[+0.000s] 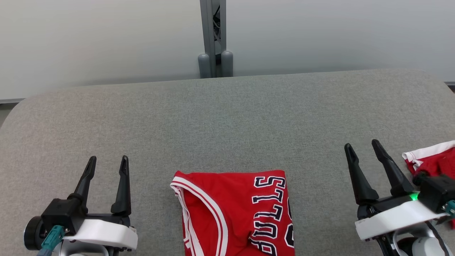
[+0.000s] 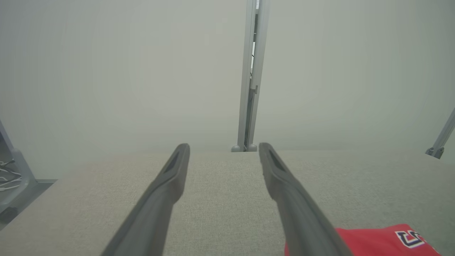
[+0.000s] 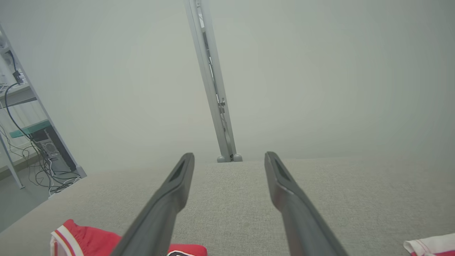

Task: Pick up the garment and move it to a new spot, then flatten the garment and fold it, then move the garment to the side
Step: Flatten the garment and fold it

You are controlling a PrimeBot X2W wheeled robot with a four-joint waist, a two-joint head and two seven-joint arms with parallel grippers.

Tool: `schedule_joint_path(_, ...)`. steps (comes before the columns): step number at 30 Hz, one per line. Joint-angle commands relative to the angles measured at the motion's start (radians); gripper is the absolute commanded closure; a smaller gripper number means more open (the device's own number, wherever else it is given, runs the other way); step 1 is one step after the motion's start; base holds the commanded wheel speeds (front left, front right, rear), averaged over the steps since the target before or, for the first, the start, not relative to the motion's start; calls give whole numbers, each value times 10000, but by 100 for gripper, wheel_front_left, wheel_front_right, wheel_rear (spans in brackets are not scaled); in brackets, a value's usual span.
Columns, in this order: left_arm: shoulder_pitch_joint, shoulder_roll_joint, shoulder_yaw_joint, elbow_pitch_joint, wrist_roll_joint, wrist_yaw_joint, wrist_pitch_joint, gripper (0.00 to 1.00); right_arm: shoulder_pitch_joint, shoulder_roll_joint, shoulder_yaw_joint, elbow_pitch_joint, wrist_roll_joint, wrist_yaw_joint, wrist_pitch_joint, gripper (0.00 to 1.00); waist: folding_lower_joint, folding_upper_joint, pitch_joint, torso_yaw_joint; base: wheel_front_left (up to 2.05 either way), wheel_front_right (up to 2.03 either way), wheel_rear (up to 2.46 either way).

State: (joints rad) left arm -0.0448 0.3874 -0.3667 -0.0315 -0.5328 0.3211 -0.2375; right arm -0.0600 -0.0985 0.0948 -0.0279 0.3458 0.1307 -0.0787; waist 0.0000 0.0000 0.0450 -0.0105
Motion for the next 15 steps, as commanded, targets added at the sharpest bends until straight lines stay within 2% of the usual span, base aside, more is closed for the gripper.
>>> schedule_joint_path(1, 70, 57, 69, -42, 59, 75, -12, 0, 189, 29, -147, -200, -156, 0, 120, 0, 0, 0, -49, -29, 0, 0, 0)
schedule_joint_path(15, 715, 234, 54, -264, 19, 327, 69, 0, 1926, 345, -1087, -1107, -840, 0, 890, 0, 0, 0, -541, -123, 0, 0, 0)
